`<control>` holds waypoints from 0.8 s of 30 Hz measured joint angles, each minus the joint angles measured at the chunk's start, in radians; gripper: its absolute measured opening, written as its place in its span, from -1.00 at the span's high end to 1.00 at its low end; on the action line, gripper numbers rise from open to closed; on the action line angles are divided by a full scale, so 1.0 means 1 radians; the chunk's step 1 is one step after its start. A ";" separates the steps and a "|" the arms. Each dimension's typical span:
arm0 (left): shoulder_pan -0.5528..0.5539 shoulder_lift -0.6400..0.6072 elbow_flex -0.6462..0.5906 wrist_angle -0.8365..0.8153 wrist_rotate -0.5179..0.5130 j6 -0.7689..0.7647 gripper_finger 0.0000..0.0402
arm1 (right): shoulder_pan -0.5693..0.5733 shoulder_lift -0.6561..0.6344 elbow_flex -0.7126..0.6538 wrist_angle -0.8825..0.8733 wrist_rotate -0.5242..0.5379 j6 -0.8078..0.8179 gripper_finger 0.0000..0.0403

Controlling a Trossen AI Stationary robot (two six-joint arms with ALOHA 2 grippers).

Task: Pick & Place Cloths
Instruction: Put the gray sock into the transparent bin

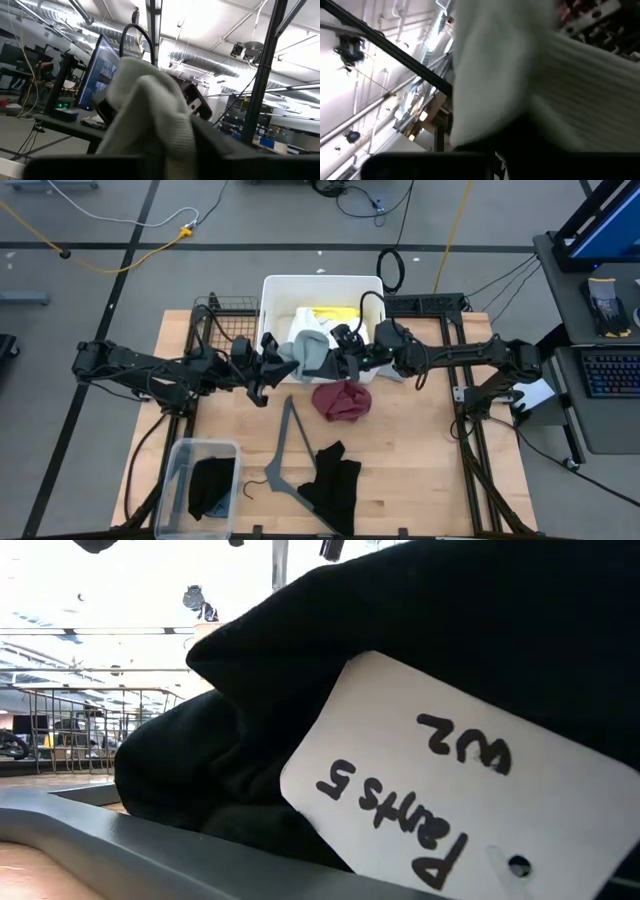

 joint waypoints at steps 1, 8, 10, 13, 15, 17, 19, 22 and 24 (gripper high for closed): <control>0.000 0.000 0.000 -0.002 0.001 0.000 0.78 | 0.001 0.000 0.000 -0.016 -0.004 -0.011 0.92; -0.005 -0.004 0.000 -0.065 0.041 -0.050 0.97 | 0.007 0.000 0.000 -0.179 -0.218 -0.011 0.73; -0.010 -0.009 0.000 -0.090 0.047 -0.072 0.97 | 0.018 0.000 0.000 -0.237 -0.276 -0.016 0.67; -0.025 -0.020 -0.001 -0.141 0.051 -0.106 0.98 | 0.035 -0.001 0.000 -0.324 -0.342 -0.057 0.59; -0.037 -0.031 -0.001 -0.159 0.055 -0.125 0.98 | 0.045 -0.001 0.000 -0.373 -0.372 -0.097 0.55; -0.048 -0.047 0.007 -0.214 0.057 -0.150 0.98 | 0.046 -0.001 0.001 -0.411 -0.414 -0.129 0.51; -0.064 -0.063 0.032 -0.267 0.039 -0.162 0.99 | 0.046 -0.002 0.000 -0.457 -0.458 -0.145 0.49; -0.087 -0.096 0.086 -0.346 0.023 -0.163 0.99 | 0.049 0.002 -0.003 -0.506 -0.498 -0.172 0.48; -0.105 -0.095 0.133 -0.416 0.025 -0.158 0.99 | 0.049 -0.001 -0.001 -0.540 -0.508 -0.197 0.48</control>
